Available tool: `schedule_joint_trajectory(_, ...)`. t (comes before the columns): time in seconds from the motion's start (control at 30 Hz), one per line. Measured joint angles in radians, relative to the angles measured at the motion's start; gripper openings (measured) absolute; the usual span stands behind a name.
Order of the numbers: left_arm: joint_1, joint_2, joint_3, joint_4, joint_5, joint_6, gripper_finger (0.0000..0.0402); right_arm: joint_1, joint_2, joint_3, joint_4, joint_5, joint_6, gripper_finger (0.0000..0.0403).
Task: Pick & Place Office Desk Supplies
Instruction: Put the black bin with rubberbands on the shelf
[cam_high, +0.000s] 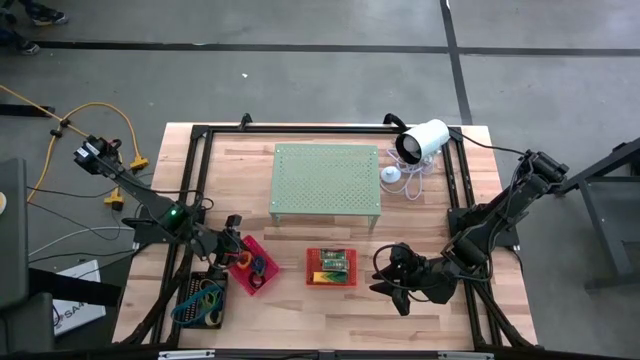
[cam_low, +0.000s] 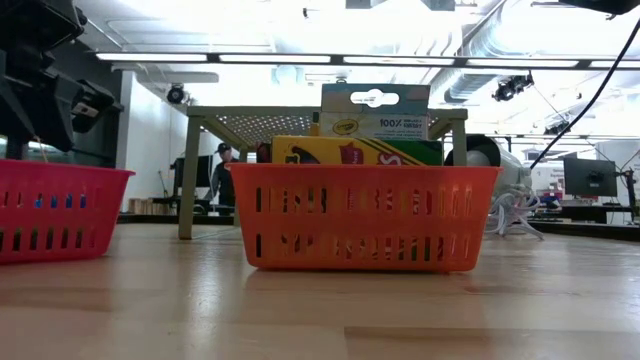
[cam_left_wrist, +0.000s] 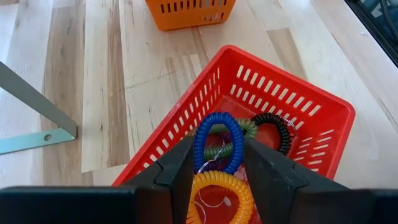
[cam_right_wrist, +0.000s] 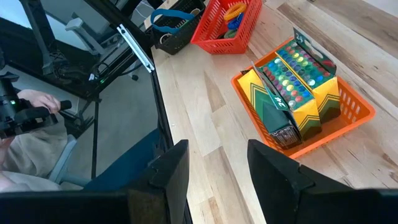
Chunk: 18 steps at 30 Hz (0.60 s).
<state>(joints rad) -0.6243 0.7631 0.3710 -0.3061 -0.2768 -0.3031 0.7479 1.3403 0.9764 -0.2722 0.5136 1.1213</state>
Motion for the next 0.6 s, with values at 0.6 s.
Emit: schedule_joint_trajectory(0.6, 0.000, -0.049, 0.000, 0.041, -0.132, -0.001, 0.0134, 0.000, 0.000, 0.000, 0.000, 0.000, 0.000, 0.0151)
